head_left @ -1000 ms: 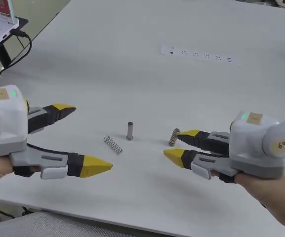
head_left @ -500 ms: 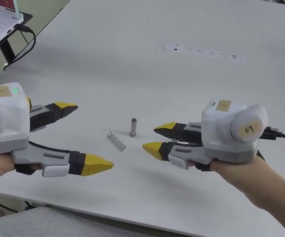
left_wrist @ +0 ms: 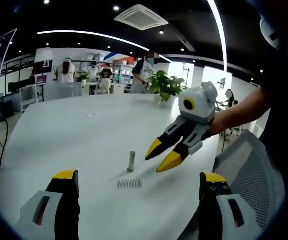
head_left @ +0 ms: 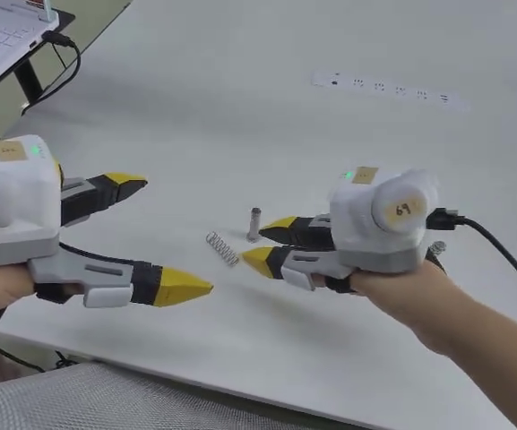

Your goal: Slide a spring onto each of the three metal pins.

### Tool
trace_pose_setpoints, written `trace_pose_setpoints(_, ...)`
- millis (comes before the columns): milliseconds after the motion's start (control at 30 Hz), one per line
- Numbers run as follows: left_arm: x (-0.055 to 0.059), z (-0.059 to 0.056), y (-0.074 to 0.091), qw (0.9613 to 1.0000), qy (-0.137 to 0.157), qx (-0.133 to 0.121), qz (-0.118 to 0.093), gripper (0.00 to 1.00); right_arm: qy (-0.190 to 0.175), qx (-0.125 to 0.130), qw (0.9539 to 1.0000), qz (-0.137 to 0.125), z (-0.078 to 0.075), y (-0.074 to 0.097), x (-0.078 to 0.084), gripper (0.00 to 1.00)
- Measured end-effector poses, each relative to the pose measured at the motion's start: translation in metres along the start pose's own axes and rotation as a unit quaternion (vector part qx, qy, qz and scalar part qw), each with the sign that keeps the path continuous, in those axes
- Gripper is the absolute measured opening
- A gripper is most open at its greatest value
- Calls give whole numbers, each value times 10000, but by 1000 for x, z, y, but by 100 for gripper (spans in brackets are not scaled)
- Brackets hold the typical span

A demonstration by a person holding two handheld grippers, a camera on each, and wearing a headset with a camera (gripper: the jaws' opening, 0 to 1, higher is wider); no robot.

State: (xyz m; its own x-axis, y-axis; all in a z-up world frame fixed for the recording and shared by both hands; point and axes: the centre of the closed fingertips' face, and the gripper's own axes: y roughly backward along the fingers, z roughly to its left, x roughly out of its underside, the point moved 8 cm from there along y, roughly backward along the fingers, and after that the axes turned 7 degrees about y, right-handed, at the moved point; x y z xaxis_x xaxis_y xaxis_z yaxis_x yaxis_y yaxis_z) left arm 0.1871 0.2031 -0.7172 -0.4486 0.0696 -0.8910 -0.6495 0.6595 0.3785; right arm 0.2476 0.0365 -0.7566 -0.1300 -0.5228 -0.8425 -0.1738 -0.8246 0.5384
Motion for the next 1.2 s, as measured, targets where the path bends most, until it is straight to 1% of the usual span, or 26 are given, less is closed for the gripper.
trace_pose_setpoints(133,2,1,0,10000,5,-1,22,98,38,-12,9999,136,0,-11,2,21)
trace_pose_setpoints(300,3,2,0,10000,28,-6,19,98,-81,67,9998,184,-2,-22,3,20)
trace_pose_setpoints(433,4,2,1,10000,41,-5,18,98,-242,125,9990,366,-2,-30,5,15)
trace_pose_setpoints(533,5,2,1,10000,49,-8,29,98,-245,137,9988,412,-2,-36,7,17)
trace_pose_setpoints(700,8,2,3,10000,71,-17,55,98,-287,159,9980,541,-2,-43,11,16)
trace_pose_setpoints(733,9,2,4,10000,71,-25,66,98,-264,156,9980,557,-1,-44,12,16)
trace_pose_setpoints(800,9,2,4,9999,84,-25,73,98,-142,173,9975,676,0,-47,15,16)
trace_pose_setpoints(933,11,3,6,9999,98,-29,103,97,-44,149,9972,730,1,-51,17,15)
trace_pose_setpoints(967,11,3,7,9999,102,-45,91,97,1,144,9968,780,1,-51,19,14)
trace_pose_setpoints(1000,11,4,8,9999,108,-54,80,97,183,205,9965,783,0,-51,19,12)
trace_pose_setpoints(1033,12,4,8,9999,120,-56,73,97,398,303,9951,854,-2,-49,21,10)
trace_pose_setpoints(1100,13,4,8,9999,134,-67,82,97,359,217,9961,779,0,-51,20,8)
trace_pose_setpoints(1133,14,4,8,9998,130,-61,114,97,257,174,9966,757,1,-51,20,8)
trace_pose_setpoints(1167,15,4,8,9998,127,-59,143,97,253,133,9967,753,1,-52,19,8)
trace_pose_setpoints(1200,16,4,7,9998,115,-62,168,97,367,119,9962,779,1,-51,19,8)
